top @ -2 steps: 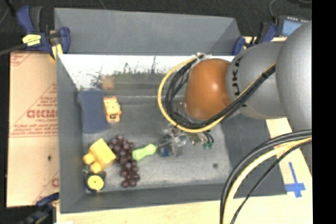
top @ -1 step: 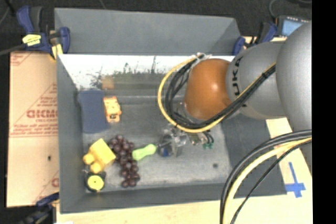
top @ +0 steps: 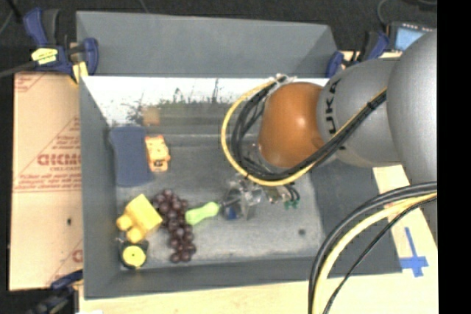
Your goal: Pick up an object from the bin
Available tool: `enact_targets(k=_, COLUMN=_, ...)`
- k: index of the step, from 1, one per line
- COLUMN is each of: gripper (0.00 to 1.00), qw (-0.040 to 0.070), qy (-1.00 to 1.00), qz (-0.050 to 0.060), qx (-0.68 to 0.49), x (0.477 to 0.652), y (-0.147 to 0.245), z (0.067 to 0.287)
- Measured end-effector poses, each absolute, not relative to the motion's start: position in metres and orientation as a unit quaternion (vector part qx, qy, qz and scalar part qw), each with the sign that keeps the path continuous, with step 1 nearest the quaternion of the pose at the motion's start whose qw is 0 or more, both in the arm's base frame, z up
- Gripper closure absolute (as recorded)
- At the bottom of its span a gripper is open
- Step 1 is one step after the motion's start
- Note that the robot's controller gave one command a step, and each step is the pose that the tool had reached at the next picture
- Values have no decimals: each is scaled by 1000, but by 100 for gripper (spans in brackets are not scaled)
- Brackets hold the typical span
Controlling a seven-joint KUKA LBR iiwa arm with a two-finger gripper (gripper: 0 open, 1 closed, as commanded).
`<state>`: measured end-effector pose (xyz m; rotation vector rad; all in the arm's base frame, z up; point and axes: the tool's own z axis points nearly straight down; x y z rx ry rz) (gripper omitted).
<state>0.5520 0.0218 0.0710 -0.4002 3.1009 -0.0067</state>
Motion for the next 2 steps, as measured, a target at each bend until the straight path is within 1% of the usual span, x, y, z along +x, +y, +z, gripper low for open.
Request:
enact_targets(k=1, gripper=100, qw=7, qy=992, qz=-2, qx=-128, x=551, y=22, z=74)
enact_targets(k=2, gripper=100, qw=6, qy=992, qz=-2, qx=-128, x=550, y=21, z=86)
